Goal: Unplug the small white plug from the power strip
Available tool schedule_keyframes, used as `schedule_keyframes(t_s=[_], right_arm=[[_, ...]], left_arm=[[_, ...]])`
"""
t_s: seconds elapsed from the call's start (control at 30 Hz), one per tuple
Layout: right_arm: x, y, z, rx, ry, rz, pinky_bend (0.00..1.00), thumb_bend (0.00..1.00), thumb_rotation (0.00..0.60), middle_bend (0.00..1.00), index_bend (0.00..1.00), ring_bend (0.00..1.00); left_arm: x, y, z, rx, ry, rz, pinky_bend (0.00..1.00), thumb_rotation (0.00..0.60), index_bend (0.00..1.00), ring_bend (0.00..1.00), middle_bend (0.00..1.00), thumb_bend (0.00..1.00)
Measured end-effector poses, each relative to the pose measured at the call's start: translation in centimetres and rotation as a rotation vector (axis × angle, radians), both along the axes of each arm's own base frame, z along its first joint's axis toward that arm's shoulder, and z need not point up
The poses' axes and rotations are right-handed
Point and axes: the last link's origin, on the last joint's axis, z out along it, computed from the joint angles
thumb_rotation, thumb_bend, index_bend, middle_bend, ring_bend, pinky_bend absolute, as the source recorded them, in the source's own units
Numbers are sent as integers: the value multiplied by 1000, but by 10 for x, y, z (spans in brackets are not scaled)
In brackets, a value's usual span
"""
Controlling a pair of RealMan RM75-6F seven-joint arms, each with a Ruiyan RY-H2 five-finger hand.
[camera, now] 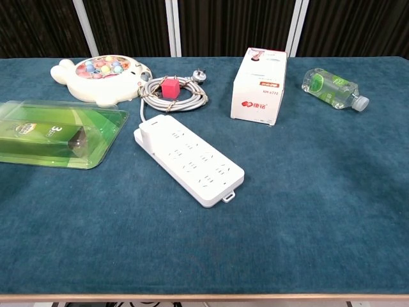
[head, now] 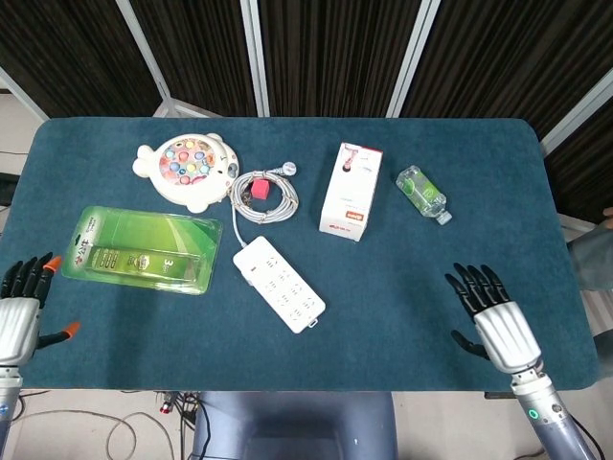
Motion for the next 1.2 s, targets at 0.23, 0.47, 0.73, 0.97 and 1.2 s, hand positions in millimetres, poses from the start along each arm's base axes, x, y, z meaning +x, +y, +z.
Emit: schedule_keyframes(t_s=[0.23,0.47,0.73,0.97,1.2], right_arm=[[36,-8,-30,103,94,136,0,524,600,0,0,0],[75,-6,-76,237,152,228,6,527,600,0,0,0],[116,-12,-114,317,131,267,14,527,600,0,0,0],[124,-20,-130,347,133,253,30,673,600,0,0,0],[132,-27,-146,376,126,243,33,847,600,0,0,0]], left_arm=[[34,28,-5,-65,-14,-61,0,600,48,0,18,0],[80,63,-12,-146,15,-137,0,600,50,0,20,0],[121,95,-22,-200,46,-193,0,600,51,0,21,0],[143,110,-33,-247,84,-230,0,600,58,0,26,0],[164,117,-50,-288,90,-266,0,600,58,0,29,0]])
